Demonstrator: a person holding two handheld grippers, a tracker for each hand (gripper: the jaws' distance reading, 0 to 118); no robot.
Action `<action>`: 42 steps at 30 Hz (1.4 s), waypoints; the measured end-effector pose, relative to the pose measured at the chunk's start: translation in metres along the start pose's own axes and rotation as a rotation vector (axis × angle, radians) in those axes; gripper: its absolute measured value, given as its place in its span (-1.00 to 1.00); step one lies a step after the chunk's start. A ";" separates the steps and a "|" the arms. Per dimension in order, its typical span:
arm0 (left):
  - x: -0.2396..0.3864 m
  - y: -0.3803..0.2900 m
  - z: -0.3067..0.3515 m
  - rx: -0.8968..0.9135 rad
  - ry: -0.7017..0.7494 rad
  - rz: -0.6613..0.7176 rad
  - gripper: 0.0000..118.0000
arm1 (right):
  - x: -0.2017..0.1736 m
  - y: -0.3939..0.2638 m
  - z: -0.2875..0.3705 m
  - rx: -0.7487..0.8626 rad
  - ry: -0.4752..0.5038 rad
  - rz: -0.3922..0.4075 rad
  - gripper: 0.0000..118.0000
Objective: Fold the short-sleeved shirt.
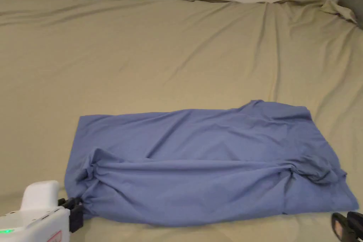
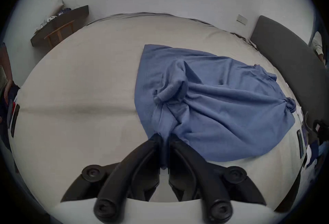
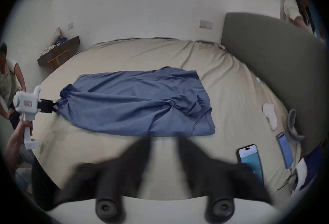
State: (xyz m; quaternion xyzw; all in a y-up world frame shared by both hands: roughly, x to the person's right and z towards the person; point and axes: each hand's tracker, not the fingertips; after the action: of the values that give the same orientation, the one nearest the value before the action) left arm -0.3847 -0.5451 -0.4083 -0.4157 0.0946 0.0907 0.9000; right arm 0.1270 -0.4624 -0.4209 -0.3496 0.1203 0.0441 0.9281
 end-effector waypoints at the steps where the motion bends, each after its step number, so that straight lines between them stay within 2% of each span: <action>1: 0.001 0.002 0.000 0.004 0.004 -0.002 -0.92 | 0.010 0.003 -0.013 -0.042 0.023 -0.033 0.53; 3: 0.000 0.004 0.003 0.005 0.003 0.002 -0.92 | 0.033 0.002 -0.041 -0.095 0.013 -0.121 0.96; 6: 0.005 0.005 0.005 0.002 0.010 -0.001 -0.92 | 0.068 0.002 -0.086 -0.177 -0.029 -0.181 0.95; 8: 0.005 0.007 0.003 -0.011 0.015 -0.007 -0.92 | 0.085 0.001 -0.116 -0.207 -0.068 -0.203 0.95; 10: 0.011 0.008 0.003 -0.023 0.027 -0.025 -0.92 | 0.097 0.003 -0.141 -0.217 -0.064 -0.209 0.91; 11: 0.011 0.009 0.002 -0.025 0.029 -0.028 -0.92 | 0.101 0.004 -0.151 -0.250 -0.072 -0.226 0.82; 12: 0.011 0.009 0.001 -0.030 0.029 -0.028 -0.92 | 0.106 0.003 -0.161 -0.277 -0.033 -0.255 0.58; 13: 0.012 0.009 0.000 -0.034 0.031 -0.027 -0.92 | 0.106 0.003 -0.166 -0.281 -0.031 -0.266 0.54; 14: 0.012 0.010 -0.001 -0.039 0.031 -0.025 -0.92 | 0.100 0.006 -0.160 -0.247 -0.053 -0.215 0.47; 15: 0.012 0.010 -0.002 -0.045 0.031 -0.023 -0.92 | 0.095 0.011 -0.154 -0.240 -0.056 -0.151 -0.03; 16: 0.012 0.010 -0.001 -0.045 0.031 -0.019 -0.92 | 0.091 0.013 -0.147 -0.240 -0.066 -0.120 -0.61; 17: 0.012 0.010 -0.002 -0.046 0.030 -0.018 -0.92 | 0.089 0.014 -0.145 -0.223 -0.003 -0.141 -0.78; 18: 0.014 0.011 -0.001 -0.047 0.031 -0.022 -0.92 | 0.085 0.017 -0.142 -0.229 -0.001 -0.163 -0.79; 19: 0.015 0.012 0.001 -0.044 0.038 -0.032 -0.92 | 0.079 0.020 -0.142 -0.238 -0.055 -0.086 -0.79; 20: 0.016 0.013 0.003 -0.044 0.038 -0.039 -0.92 | 0.075 0.018 -0.141 -0.231 -0.063 -0.045 -0.79; 25: 0.010 0.022 0.026 -0.005 0.020 -0.025 -0.92 | 0.078 0.024 -0.114 -0.154 -0.023 -0.115 -0.80; 34: 0.007 0.009 0.097 0.064 0.013 -0.070 -0.92 | 0.073 0.012 -0.020 -0.066 0.000 -0.096 -0.80; 38: -0.006 -0.023 0.109 0.008 0.038 -0.059 -0.92 | 0.079 -0.020 0.015 -0.104 0.016 -0.116 -0.80; 42: -0.009 -0.060 0.106 -0.067 0.034 -0.047 -0.92 | 0.078 -0.057 0.020 -0.190 0.008 -0.106 -0.80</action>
State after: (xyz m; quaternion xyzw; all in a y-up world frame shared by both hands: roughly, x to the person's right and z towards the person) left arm -0.3683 -0.5031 -0.2946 -0.4493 0.0970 0.0654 0.8857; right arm 0.2152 -0.4929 -0.3898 -0.4420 0.1008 0.0049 0.8913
